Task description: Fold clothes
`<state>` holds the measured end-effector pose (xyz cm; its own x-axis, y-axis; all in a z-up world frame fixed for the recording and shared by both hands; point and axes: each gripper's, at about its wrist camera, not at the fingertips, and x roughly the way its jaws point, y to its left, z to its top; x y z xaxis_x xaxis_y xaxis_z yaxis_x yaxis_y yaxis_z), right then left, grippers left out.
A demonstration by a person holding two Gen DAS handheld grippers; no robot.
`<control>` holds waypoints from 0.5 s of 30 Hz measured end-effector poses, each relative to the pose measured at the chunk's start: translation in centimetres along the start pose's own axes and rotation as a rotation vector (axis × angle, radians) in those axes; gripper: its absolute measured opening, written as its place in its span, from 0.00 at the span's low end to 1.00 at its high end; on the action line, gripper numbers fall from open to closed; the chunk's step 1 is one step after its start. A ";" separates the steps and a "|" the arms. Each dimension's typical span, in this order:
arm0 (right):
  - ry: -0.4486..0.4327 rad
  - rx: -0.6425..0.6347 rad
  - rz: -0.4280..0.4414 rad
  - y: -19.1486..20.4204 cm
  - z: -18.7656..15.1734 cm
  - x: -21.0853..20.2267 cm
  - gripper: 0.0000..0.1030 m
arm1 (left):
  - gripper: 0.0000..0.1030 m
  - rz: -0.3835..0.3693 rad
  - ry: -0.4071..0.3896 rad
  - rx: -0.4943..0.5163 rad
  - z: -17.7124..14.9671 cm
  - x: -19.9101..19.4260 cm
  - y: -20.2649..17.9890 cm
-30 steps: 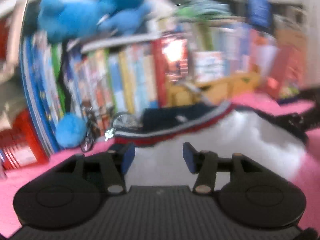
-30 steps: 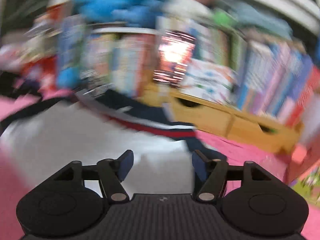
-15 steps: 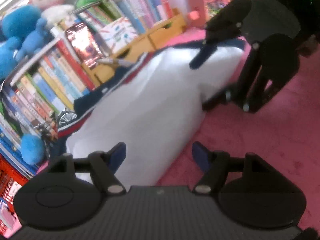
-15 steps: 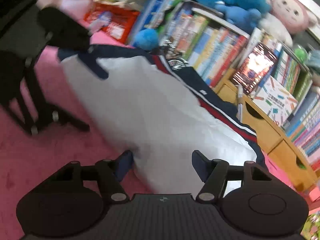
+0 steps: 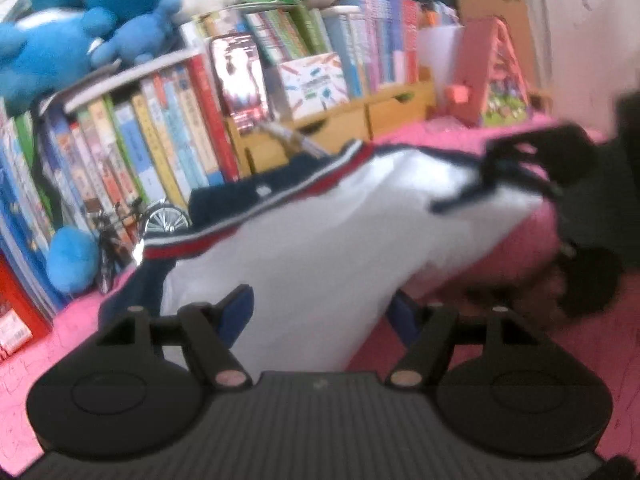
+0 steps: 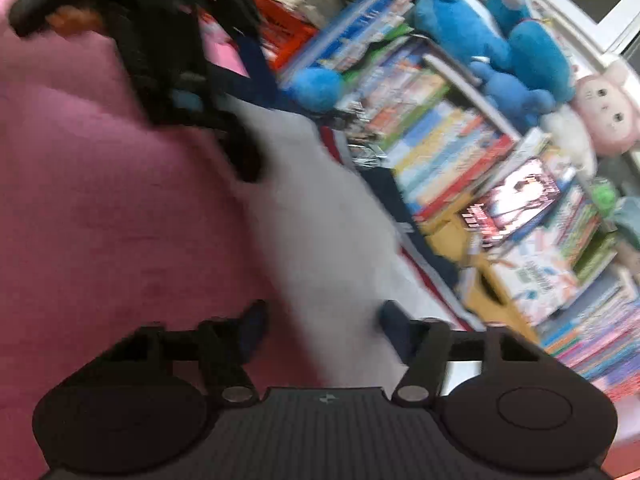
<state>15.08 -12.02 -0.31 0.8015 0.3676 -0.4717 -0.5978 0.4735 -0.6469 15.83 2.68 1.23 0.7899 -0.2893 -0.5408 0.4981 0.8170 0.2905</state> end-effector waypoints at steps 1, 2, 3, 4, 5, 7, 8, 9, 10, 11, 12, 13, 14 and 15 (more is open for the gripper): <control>0.002 0.006 -0.009 -0.3 0.0 0.4 0.30 | 0.69 0.008 0.007 0.074 -0.1 0.2 -0.9; -0.001 0.014 -0.001 -0.6 0.1 0.7 0.29 | 0.69 0.012 0.013 0.131 -0.3 0.3 -1.7; -0.003 0.017 0.005 -0.9 0.1 1.0 0.29 | 0.69 0.017 0.022 0.173 -0.4 0.8 -2.3; -0.005 0.005 0.004 -1.1 0.1 1.2 0.28 | 0.64 0.022 0.033 0.214 -0.4 1.3 -2.9; -0.006 -0.011 0.003 -1.2 0.1 1.4 0.28 | 0.60 0.030 0.046 0.235 -0.4 1.9 -3.2; -0.001 -0.045 0.007 -1.3 -0.1 1.8 0.26 | 0.32 0.062 0.093 0.282 -0.8 3.1 -3.4; 0.003 -0.068 0.007 -1.4 -0.3 1.9 0.25 | 0.29 0.090 0.110 0.316 -1.3 3.4 -3.2; 0.013 -0.100 0.002 -1.5 -0.8 2.0 0.23 | 0.26 0.119 0.126 0.352 -1.8 3.6 -3.0; 0.023 -0.127 -0.003 -1.6 -1.4 2.1 0.20 | 0.25 0.151 0.144 0.378 -2.5 3.6 -2.5; 0.037 -0.140 -0.009 -1.8 -2.0 2.1 0.20 | 0.24 0.184 0.163 0.403 -3.3 3.5 -2.0; 0.058 -0.144 -0.016 -2.3 -2.8 2.2 0.19 | 0.24 0.218 0.181 0.428 -4.0 3.5 -1.4; 0.079 -0.148 -0.023 -2.8 -3.6 2.2 0.18 | 0.24 0.244 0.198 0.434 -4.7 3.2 -0.7; 0.100 -0.150 -0.031 -3.3 -4.4 2.3 0.18 | 0.24 0.253 0.205 0.431 -5.2 2.9 0.0; 0.121 -0.147 -0.042 -3.8 -5.2 2.4 0.18 | 0.24 0.261 0.211 0.426 -5.7 2.6 0.6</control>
<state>19.33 -17.11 -2.08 0.8268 0.2474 -0.5052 -0.5625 0.3614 -0.7436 16.14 5.23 -4.52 0.8395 0.0387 -0.5419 0.4305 0.5609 0.7071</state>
